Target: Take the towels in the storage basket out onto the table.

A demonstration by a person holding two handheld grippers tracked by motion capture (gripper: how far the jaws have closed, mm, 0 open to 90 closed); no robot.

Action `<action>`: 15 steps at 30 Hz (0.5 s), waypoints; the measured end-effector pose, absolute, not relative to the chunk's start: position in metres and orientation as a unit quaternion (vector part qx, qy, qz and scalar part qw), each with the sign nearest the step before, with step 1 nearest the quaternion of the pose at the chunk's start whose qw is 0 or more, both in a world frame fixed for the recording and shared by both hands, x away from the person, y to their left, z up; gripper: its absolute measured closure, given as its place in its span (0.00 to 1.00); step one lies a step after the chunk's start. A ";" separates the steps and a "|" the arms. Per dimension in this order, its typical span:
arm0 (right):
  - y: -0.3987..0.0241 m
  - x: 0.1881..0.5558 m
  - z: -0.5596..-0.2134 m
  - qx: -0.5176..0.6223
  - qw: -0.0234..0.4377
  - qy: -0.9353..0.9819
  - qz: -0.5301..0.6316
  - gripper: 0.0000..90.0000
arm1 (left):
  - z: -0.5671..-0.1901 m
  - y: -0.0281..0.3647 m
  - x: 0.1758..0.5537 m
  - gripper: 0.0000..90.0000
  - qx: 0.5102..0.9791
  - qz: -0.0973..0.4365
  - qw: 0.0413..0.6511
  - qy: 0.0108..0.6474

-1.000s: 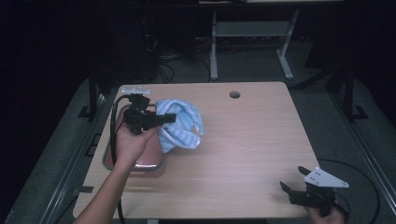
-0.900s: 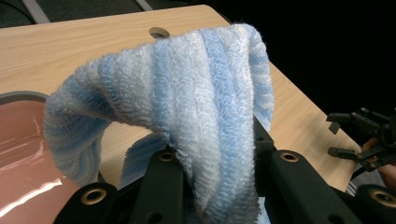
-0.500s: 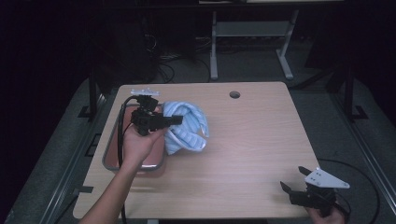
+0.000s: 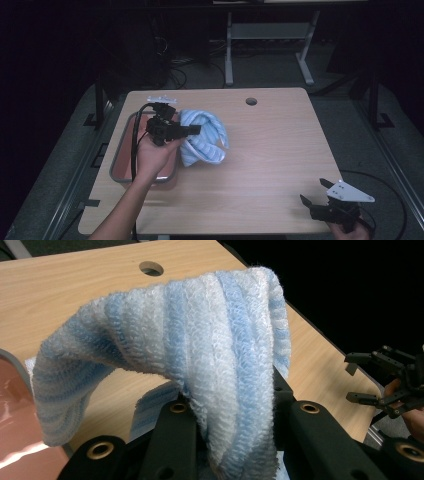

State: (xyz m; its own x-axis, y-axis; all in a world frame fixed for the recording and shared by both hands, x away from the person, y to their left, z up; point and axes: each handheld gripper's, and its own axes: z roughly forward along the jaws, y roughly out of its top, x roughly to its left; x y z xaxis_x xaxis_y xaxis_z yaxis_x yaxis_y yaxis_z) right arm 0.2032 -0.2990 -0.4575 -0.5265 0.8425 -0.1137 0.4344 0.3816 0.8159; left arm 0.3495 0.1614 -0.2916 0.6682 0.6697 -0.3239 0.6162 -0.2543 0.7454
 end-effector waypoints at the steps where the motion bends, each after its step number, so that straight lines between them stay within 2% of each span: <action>1: -0.299 0.203 -0.457 0.406 0.268 0.787 0.380 0.17 | -0.292 0.160 0.350 0.81 0.792 0.028 0.456 0.405; 15: -0.299 0.203 -0.457 0.408 0.268 0.785 0.382 0.17 | -0.300 0.143 0.354 0.81 0.799 0.016 0.452 0.397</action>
State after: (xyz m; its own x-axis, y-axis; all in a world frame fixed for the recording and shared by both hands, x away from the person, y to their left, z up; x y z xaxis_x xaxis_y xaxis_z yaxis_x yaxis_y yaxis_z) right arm 0.2026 -0.2994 -0.4572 -0.5237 0.8448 -0.1094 0.4353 0.3758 0.8181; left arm 0.3541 0.1427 -0.3003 0.6842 0.6490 -0.3327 0.6193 -0.2762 0.7350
